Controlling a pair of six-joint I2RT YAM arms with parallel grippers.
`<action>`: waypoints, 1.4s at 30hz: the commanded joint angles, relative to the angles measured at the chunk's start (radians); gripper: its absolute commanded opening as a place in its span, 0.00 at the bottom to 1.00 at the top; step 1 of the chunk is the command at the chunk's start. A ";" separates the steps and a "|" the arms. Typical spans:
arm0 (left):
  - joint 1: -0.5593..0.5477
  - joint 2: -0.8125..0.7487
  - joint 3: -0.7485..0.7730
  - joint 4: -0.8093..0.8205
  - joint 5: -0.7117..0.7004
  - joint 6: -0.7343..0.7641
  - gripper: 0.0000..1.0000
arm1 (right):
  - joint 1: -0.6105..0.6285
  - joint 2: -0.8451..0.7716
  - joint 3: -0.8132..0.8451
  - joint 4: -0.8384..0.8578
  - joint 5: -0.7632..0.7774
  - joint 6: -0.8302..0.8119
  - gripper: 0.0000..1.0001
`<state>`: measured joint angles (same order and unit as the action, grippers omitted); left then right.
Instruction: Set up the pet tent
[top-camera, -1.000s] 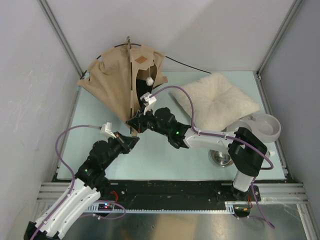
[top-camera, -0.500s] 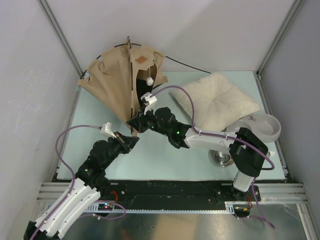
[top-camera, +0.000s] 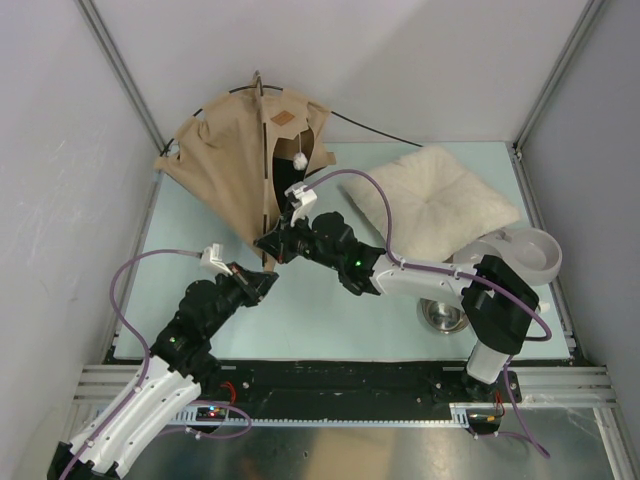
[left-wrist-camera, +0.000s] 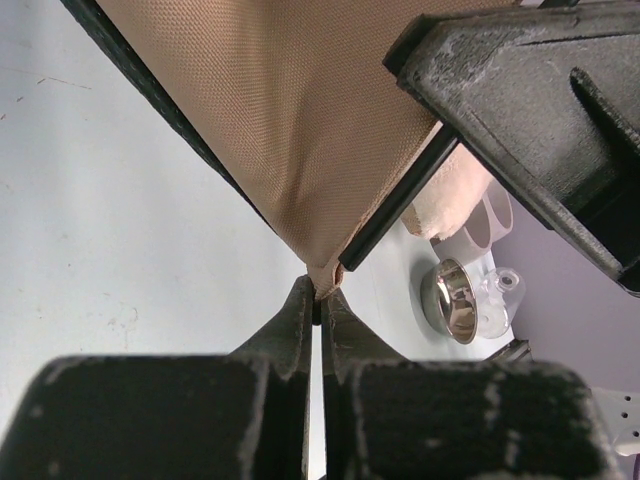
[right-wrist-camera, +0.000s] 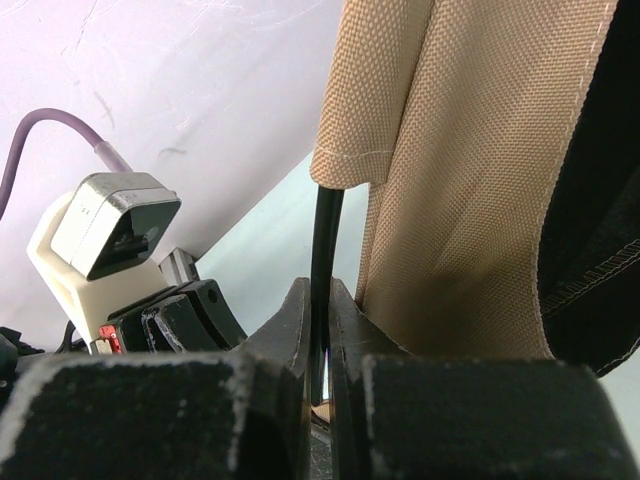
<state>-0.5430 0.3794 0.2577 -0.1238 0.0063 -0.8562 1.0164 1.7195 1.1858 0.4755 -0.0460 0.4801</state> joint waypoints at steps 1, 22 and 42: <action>-0.033 0.014 -0.023 -0.253 0.154 0.011 0.00 | -0.091 -0.069 0.066 0.251 0.189 -0.008 0.00; -0.032 0.011 -0.008 -0.260 0.151 0.017 0.00 | -0.102 -0.060 0.035 0.225 0.228 -0.042 0.00; -0.034 0.041 0.025 -0.288 0.111 0.042 0.00 | -0.092 -0.103 -0.001 0.166 0.238 -0.135 0.00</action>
<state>-0.5438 0.3977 0.2787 -0.1707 0.0055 -0.8463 1.0111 1.7084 1.1477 0.4801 -0.0238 0.4210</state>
